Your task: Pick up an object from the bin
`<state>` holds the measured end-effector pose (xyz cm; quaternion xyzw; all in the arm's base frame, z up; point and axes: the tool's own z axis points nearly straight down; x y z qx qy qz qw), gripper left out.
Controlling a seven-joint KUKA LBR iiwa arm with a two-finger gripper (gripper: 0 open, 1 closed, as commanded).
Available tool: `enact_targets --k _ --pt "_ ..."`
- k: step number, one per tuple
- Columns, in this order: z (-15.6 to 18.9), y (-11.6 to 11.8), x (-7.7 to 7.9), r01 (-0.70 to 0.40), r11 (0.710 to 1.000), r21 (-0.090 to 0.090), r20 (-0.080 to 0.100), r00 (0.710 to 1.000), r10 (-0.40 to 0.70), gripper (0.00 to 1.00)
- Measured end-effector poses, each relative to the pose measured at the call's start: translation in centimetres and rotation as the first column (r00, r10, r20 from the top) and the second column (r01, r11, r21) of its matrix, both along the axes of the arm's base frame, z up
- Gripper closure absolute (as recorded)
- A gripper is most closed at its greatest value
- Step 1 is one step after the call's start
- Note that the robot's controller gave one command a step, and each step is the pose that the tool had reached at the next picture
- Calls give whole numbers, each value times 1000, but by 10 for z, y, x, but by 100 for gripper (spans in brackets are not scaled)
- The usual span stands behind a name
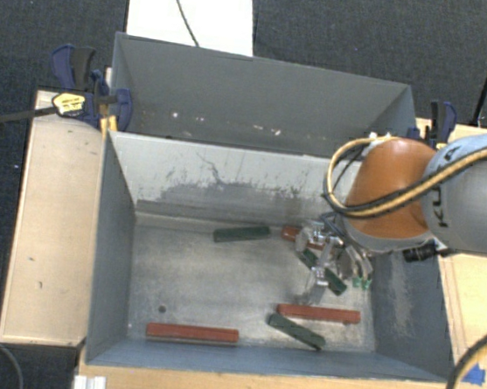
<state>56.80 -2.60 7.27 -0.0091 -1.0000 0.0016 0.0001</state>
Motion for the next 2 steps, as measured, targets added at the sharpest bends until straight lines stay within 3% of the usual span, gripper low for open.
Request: enact_targets --k 1,2 --pt "-2 -58 -20 -21 1000 1 1 1000 21 0" --pt "1 -80 -87 -442 897 -5 18 897 442 0"
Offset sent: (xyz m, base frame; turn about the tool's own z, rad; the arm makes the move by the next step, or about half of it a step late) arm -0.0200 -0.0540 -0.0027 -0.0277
